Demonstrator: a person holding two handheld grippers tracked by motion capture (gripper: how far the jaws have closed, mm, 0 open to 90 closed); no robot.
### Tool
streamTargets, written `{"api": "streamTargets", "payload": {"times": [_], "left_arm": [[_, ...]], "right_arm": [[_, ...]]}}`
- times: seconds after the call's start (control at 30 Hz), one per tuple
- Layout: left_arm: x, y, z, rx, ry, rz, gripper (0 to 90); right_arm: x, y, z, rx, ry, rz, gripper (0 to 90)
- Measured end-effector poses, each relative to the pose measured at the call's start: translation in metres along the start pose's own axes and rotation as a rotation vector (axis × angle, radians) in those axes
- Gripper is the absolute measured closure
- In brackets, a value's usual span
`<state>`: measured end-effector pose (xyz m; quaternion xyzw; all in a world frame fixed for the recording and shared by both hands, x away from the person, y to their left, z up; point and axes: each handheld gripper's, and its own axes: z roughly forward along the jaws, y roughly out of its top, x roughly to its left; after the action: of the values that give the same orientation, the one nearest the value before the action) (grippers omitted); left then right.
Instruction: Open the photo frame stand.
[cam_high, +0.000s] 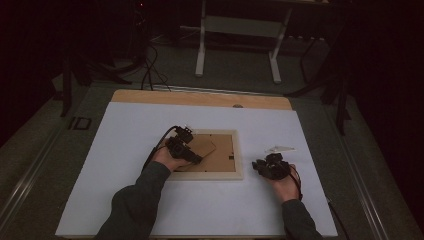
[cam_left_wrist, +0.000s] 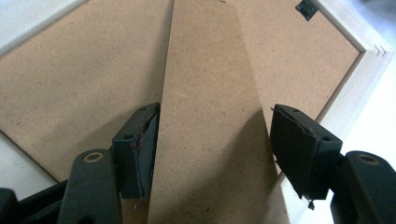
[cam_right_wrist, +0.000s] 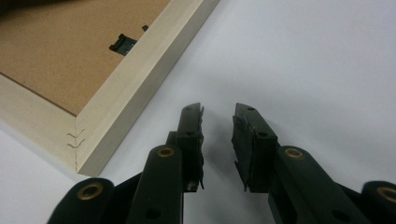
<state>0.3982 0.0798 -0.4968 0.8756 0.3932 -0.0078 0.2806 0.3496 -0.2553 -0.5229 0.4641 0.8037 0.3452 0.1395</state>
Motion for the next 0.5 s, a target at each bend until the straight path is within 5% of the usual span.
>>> {"api": "streamTargets", "payload": {"times": [0.5], "left_arm": [[-0.0074,-0.0004,0.0028,0.026,0.063,0.069,38.3]], "right_arm": [[0.0002,0.0000,0.0000,0.000,0.002,0.002,72.2]]}}
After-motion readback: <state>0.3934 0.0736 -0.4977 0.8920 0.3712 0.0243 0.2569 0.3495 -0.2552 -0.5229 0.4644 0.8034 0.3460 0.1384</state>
